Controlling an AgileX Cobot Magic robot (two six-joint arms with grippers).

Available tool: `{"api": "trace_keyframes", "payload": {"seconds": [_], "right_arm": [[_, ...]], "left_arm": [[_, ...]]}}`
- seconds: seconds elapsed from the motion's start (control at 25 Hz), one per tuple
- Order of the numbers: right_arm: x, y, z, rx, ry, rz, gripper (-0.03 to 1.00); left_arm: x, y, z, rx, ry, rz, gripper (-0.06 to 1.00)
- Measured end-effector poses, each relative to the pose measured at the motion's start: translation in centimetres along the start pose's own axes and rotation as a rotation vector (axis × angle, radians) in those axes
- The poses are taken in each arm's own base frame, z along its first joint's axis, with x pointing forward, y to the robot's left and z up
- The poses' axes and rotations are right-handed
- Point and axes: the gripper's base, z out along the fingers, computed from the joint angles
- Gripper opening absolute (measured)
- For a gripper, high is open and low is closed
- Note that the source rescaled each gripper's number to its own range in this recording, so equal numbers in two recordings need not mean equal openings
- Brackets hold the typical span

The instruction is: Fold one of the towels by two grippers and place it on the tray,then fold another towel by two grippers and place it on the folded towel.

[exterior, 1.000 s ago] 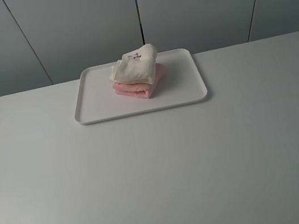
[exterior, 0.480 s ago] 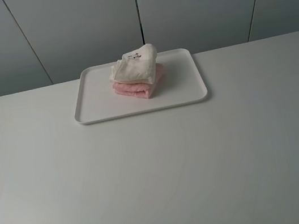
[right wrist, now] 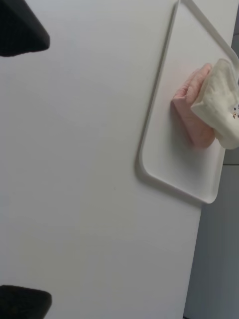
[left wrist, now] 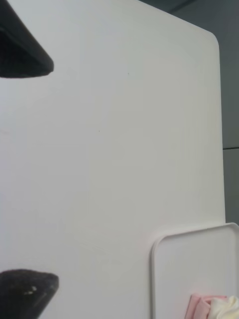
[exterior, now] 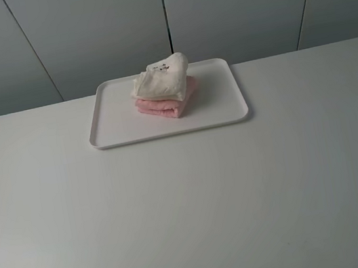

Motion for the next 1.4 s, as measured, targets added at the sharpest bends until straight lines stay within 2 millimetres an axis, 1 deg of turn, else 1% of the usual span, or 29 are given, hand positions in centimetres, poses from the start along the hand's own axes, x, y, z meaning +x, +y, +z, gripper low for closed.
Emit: {"api": "trace_keyframes", "payload": {"seconds": [0.64, 0.72, 0.96, 1.08, 1.4], "right_arm": [[-0.04, 0.23, 0.0, -0.018, -0.004, 0.038, 1.0], [-0.03, 0.26, 0.03, 0.013, -0.002, 0.059, 1.0], [-0.11, 0.43, 0.24, 0.243, -0.002, 0.184, 1.0], [-0.13, 0.45, 0.27, 0.27, -0.003, 0.199, 1.0], [-0.13, 0.45, 0.27, 0.27, -0.003, 0.199, 1.0]], "left_arm": [[0.0, 0.05, 0.0, -0.005, 0.0, 0.001, 0.99], [0.0, 0.05, 0.0, -0.005, 0.0, 0.001, 0.99], [0.0, 0.05, 0.0, -0.004, 0.0, 0.002, 0.99], [0.0, 0.05, 0.0, -0.003, 0.0, 0.003, 0.99], [0.0, 0.05, 0.0, -0.003, 0.0, 0.003, 0.99]]}}
